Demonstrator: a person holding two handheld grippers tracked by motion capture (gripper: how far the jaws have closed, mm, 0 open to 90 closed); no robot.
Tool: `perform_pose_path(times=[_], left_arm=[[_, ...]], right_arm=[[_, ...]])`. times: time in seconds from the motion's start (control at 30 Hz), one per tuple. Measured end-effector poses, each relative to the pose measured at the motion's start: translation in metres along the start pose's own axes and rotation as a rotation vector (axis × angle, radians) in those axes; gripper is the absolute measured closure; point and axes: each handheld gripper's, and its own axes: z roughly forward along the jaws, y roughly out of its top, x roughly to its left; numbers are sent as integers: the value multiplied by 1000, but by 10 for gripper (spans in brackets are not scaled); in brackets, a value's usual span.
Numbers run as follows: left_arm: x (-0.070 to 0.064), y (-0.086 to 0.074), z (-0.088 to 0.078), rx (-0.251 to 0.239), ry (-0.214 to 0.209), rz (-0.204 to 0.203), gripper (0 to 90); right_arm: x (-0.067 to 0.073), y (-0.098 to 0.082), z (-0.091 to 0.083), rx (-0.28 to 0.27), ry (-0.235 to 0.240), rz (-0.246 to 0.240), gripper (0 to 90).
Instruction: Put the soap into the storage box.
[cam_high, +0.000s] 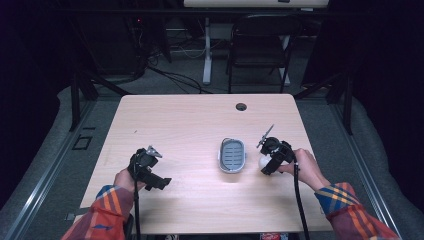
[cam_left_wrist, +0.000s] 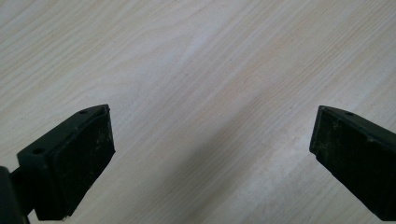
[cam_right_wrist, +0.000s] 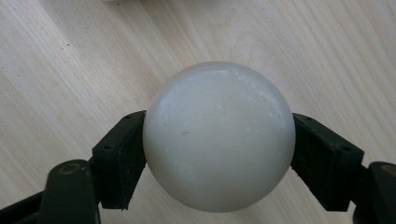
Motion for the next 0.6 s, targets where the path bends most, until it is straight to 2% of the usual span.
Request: perform_pose_path(times=[0.1,0.27,0.33,0.6], left_arm=[[0,0,0,1,0,-2,0],[0,0,0,0,1,-3,0],[0,0,0,0,0,-4,0],[0,0,0,4,5,1,0]], right_arm=[[0,3,-2,2,-10,-9,235],[0,6,-2,-12,-1,-9,235],[0,7,-3,2,-11,-18,235],[1,10,-10,-17,0,-13,235]])
